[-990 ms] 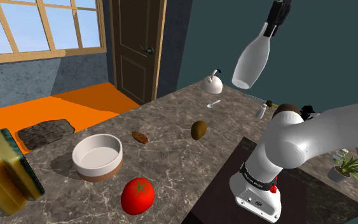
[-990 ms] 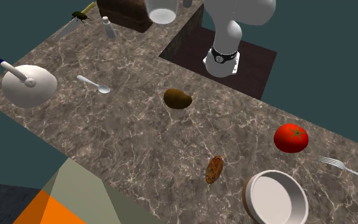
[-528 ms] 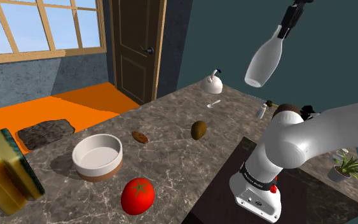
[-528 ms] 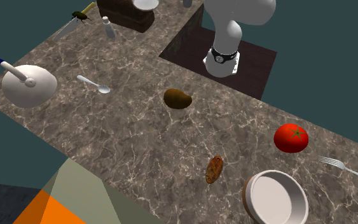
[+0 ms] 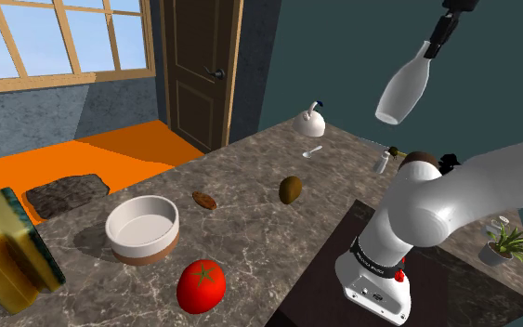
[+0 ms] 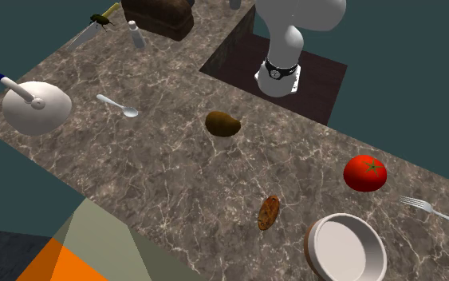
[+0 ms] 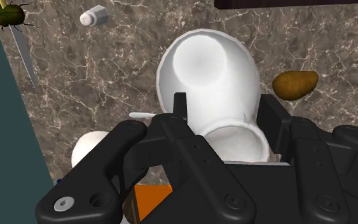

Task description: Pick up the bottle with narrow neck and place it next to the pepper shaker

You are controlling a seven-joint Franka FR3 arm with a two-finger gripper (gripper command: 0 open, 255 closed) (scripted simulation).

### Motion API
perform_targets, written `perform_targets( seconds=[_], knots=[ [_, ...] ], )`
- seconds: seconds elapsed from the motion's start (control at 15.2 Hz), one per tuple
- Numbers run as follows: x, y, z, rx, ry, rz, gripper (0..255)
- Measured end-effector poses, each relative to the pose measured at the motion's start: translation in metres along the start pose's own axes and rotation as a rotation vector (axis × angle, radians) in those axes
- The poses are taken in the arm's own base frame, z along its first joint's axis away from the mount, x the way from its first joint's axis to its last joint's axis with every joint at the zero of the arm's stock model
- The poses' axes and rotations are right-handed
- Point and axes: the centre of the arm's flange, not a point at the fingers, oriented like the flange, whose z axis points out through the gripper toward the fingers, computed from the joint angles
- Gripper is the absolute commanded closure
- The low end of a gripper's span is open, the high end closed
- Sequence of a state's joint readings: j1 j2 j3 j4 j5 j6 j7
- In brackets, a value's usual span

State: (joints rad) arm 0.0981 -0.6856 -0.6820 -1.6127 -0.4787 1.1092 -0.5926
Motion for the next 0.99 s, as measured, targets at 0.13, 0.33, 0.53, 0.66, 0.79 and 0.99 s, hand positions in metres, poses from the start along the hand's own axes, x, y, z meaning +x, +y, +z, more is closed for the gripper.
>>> perform_targets(
  seconds=[0.13,0.33,0.53,0.66,0.79,0.99],
  knots=[
    [-0.009,0.025,0.0,0.0,0.0,0.0,255],
    [-0.023,0.063,0.004,0.001,0.0,0.0,255],
    [-0.032,0.093,0.004,0.0,0.0,-0.001,255],
    [-0.034,0.097,0.011,0.0,-0.001,-0.001,255],
    [-0.033,0.099,0.022,0.0,-0.001,-0.001,255],
    [-0.033,0.1,0.038,0.0,-0.001,-0.001,255]
  ],
)
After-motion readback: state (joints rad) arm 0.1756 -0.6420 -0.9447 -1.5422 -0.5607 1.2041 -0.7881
